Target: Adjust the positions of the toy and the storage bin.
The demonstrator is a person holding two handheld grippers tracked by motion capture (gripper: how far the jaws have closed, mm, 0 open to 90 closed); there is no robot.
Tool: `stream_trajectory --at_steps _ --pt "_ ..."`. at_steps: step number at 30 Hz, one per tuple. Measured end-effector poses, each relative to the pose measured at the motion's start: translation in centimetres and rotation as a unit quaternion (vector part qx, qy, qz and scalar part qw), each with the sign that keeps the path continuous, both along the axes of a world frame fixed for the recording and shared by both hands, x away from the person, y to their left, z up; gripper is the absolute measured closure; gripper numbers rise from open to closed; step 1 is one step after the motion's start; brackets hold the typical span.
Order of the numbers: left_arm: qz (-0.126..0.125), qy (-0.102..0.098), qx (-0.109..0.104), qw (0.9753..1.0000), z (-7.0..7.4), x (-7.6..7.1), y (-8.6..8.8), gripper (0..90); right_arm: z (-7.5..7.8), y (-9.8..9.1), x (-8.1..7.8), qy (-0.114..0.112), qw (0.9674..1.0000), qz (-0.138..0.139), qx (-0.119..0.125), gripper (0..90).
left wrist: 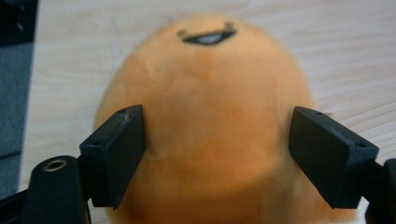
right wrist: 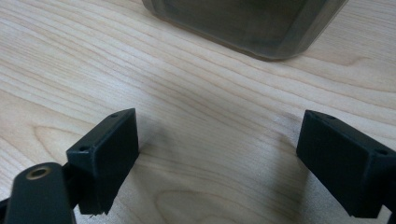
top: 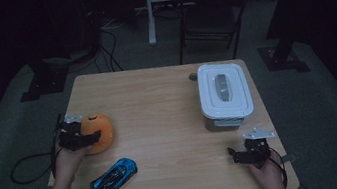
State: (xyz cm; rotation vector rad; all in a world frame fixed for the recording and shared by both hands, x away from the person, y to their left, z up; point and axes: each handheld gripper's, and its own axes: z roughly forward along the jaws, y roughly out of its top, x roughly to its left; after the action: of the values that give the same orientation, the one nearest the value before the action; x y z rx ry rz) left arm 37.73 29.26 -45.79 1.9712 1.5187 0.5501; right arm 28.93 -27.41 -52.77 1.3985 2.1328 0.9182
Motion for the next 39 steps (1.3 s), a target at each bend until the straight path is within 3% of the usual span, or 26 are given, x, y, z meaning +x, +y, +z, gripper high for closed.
stream_trajectory --at_steps 3,5,10,14,17,22,29,33,39 --pt "-0.007 0.002 0.003 1.0 -0.2 -0.1 0.3 25.1 0.0 0.0 0.0 0.0 1.0 0.0 0.0 12.4" --pt "-0.022 -0.002 0.007 0.9997 -0.3 -0.3 0.4 36.6 0.0 0.0 0.0 0.0 1.0 0.0 0.0 12.4" --pt "-0.03 -0.014 0.002 0.9995 0.3 -1.0 0.7 60.2 0.0 0.0 0.0 0.0 1.0 0.0 0.0 12.4" --pt "-0.031 -0.023 -0.013 0.9992 0.9 -1.8 1.0 66.2 0.0 0.0 0.0 0.0 1.0 0.0 0.0 12.4" --pt "-0.044 -0.022 -0.023 0.9985 1.3 -2.6 1.1 67.1 0.0 0.0 0.0 0.0 1.0 0.0 0.0 12.4" --pt "-0.057 -0.023 -0.012 0.998 1.8 -4.2 1.1 67.3 0.0 0.0 0.0 0.0 1.0 0.0 0.0 12.4" --pt "-0.075 -0.026 -0.018 0.9967 2.1 -6.5 1.5 67.0 0.0 0.0 0.0 0.0 1.0 0.0 0.0 12.4" --pt "-0.089 -0.01 0.0 0.996 0.9 -6.6 1.0 66.0 0.0 0.0 0.0 0.0 1.0 0.0 0.0 12.4" --pt "-0.095 -0.007 -0.004 0.9954 0.7 -6.6 0.9 56.4 0.0 0.0 0.0 0.0 1.0 0.0 0.0 12.4"
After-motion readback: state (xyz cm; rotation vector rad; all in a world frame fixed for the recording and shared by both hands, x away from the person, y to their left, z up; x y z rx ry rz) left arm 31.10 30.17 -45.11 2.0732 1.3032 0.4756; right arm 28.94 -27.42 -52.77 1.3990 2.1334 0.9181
